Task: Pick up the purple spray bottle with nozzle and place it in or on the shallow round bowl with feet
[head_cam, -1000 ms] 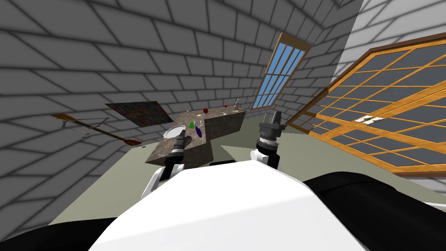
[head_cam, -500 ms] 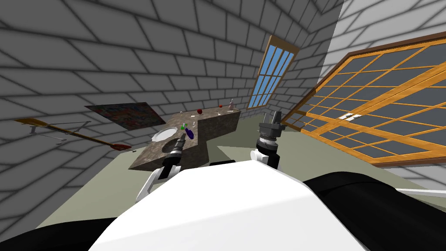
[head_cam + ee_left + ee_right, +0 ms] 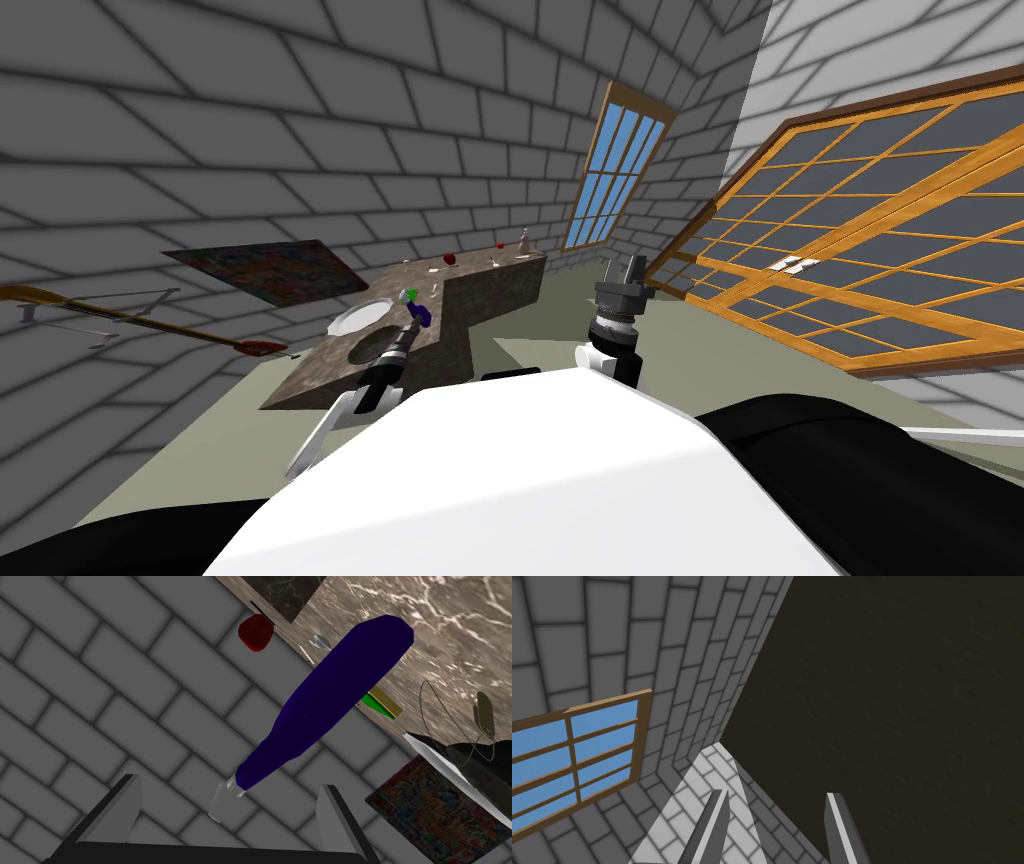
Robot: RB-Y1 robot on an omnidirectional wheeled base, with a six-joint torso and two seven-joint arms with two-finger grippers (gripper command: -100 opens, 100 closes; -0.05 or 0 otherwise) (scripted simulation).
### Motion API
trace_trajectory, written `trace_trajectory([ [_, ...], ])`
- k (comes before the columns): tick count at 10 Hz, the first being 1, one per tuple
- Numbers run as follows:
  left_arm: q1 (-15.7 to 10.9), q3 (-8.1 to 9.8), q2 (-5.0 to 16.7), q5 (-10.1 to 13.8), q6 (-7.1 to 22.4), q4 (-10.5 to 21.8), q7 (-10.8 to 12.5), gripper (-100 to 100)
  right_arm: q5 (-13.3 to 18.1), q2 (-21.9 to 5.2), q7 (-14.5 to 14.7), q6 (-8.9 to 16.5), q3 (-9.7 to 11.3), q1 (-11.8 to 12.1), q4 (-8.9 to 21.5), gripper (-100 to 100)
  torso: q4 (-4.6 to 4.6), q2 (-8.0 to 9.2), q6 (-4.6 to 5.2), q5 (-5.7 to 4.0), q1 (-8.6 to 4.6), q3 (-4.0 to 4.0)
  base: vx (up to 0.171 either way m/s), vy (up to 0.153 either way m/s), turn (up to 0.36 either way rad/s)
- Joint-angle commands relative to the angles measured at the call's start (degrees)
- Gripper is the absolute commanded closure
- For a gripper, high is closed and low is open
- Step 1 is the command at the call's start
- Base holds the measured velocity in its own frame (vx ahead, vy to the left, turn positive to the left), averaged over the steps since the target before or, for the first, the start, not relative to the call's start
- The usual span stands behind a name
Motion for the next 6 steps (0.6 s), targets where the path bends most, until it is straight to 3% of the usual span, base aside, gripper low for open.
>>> trace_trajectory([
  [1, 0.33, 0.74, 2.19, -1.34, 1.18, 0.92, -1.42, -100, 0.00, 0.00, 0.00, 0.00, 0.00, 0.00, 0.00, 0, 0.00, 0.00, 0.00, 0.00, 0.00, 0.00, 0.073, -0.049, -0.026],
  [6, 0.85, 2.69, 7.69, -5.57, 3.25, 4.53, -5.72, -100, 0.00, 0.00, 0.00, 0.00, 0.00, 0.00, 0.00, 0, 0.00, 0.02, -0.01, 0.02, 0.08, 0.01, 0.072, -0.049, -0.014],
])
